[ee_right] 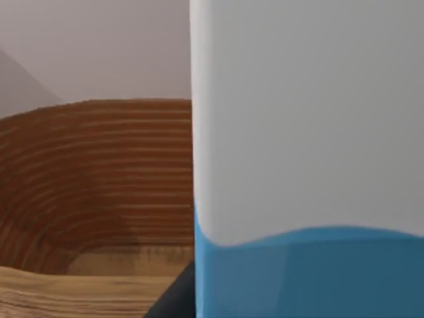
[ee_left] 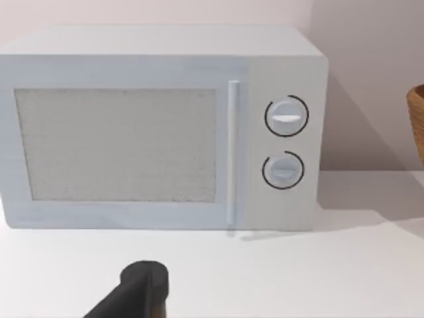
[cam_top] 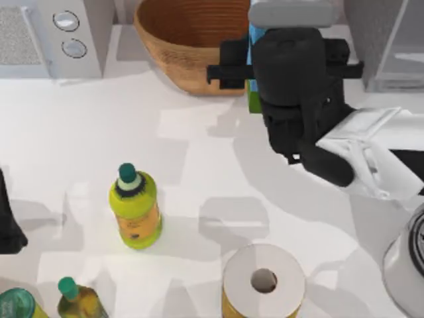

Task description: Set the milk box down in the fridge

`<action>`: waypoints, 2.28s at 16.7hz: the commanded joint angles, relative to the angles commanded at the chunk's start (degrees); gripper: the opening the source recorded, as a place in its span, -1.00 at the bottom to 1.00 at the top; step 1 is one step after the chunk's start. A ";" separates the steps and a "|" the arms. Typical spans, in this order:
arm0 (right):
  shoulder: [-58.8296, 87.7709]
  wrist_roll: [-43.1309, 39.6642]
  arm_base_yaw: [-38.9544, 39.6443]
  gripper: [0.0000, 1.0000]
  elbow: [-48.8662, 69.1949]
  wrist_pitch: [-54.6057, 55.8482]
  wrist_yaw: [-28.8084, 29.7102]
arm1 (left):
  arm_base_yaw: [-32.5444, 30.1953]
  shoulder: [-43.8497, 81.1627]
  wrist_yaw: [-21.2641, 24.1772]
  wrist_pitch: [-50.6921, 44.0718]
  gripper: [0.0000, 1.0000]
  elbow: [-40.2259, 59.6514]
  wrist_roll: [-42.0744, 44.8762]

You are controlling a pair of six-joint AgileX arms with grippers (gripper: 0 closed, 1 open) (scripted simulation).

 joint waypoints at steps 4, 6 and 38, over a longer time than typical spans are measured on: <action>-6.35 -1.08 -3.53 -1.00 -6.00 -2.69 -3.91 | 0.00 0.00 0.00 0.00 1.00 0.00 0.00; -12.96 -1.96 -6.63 -1.00 -11.25 -5.10 -7.17 | 0.00 0.00 0.00 0.00 1.00 0.00 0.00; -85.54 -11.64 -45.63 -1.00 -52.13 -10.58 -46.20 | 0.00 0.00 0.00 0.00 1.00 0.00 0.00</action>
